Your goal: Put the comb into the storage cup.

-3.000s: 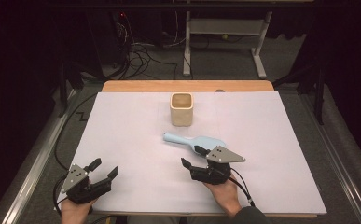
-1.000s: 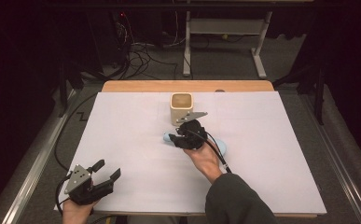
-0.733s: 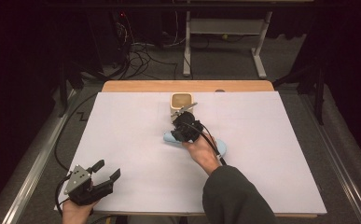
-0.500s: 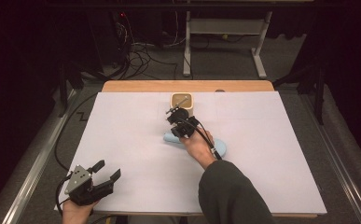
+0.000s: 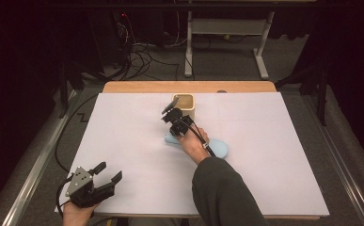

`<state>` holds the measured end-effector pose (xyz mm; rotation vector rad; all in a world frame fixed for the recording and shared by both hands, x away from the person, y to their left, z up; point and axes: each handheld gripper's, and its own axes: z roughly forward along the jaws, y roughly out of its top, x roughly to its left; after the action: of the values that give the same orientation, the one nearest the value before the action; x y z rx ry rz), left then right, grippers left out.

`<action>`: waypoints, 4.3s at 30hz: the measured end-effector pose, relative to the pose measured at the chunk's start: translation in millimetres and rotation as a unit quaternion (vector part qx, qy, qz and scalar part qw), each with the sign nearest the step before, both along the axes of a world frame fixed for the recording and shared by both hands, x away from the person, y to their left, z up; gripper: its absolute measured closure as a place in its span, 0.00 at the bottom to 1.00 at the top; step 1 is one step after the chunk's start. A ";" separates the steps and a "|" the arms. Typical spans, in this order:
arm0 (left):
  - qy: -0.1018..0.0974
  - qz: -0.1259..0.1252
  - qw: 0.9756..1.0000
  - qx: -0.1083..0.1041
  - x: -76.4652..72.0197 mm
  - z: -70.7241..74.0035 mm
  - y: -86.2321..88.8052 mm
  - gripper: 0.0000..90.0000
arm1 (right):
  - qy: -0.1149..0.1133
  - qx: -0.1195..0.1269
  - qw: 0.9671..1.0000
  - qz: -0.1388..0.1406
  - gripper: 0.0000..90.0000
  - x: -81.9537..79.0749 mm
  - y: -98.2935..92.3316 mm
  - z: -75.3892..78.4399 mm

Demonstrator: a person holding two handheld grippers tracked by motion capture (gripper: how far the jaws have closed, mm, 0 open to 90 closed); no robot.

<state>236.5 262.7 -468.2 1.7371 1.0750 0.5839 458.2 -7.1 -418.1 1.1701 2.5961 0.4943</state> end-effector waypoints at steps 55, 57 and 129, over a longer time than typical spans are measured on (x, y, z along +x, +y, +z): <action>-0.001 0.002 1.000 0.000 -2.4 -0.4 0.5 0.32 | 0.067 0.002 0.996 0.053 1.00 -35.9 -3.4 -4.1; 0.000 0.002 1.000 -0.001 -2.4 -0.4 0.4 0.32 | 0.071 0.001 0.996 0.053 1.00 -38.7 -4.4 -4.3; 0.013 -0.001 1.000 -0.003 -0.5 -1.7 -1.8 0.32 | 0.076 -0.027 0.993 0.081 1.00 -98.0 -95.8 -5.1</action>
<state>236.0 260.9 -469.9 1.7455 1.0909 0.5580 360.2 -103.0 -423.2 1.0210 2.8312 0.3765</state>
